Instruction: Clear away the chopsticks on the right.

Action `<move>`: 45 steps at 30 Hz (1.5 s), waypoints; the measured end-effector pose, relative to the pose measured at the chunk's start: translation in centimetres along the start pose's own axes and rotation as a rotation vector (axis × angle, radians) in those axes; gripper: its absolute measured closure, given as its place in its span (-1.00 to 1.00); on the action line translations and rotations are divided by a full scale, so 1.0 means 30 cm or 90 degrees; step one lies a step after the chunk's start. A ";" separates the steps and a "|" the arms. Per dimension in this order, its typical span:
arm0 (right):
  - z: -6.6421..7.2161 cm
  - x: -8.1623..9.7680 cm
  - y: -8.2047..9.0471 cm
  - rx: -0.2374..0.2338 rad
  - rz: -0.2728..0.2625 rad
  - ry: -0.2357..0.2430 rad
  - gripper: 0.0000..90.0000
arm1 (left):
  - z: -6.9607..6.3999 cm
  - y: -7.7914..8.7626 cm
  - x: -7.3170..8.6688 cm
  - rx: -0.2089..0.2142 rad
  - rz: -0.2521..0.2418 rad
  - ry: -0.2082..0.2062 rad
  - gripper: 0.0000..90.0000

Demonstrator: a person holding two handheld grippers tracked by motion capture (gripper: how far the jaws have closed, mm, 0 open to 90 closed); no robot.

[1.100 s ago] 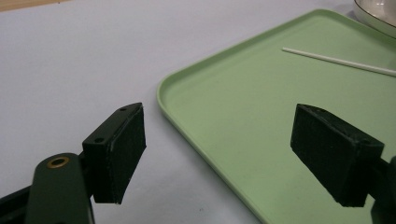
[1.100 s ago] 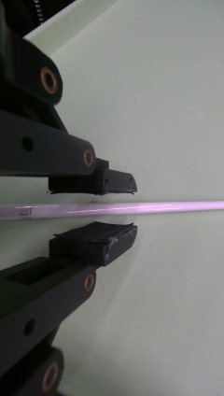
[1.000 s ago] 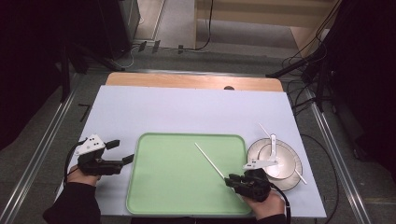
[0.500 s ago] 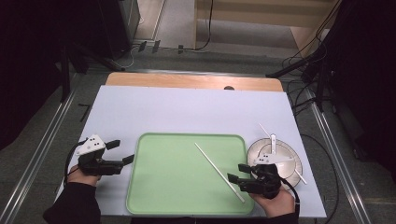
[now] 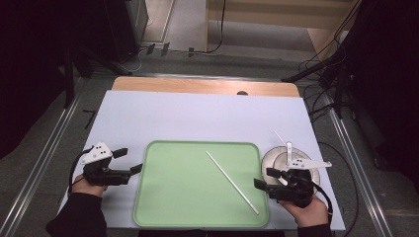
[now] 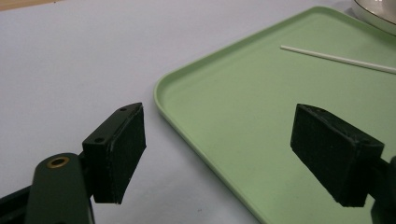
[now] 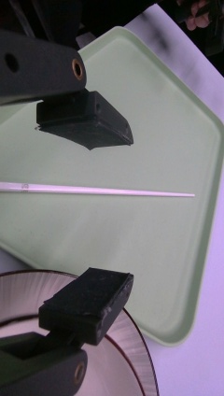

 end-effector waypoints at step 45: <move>-0.217 0.043 0.212 0.063 -0.062 -0.052 -0.40 | 0.001 0.002 0.000 0.001 0.002 0.000 -0.60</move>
Point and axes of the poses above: each handheld gripper's, and its own axes: y roughly backward along the jaws, x roughly out of its underside, z roughly to its left, the point moved 4 cm from there along -y, roughly forward along the jaws, and after that the axes turned 8 degrees about z, right-handed, at the moved point
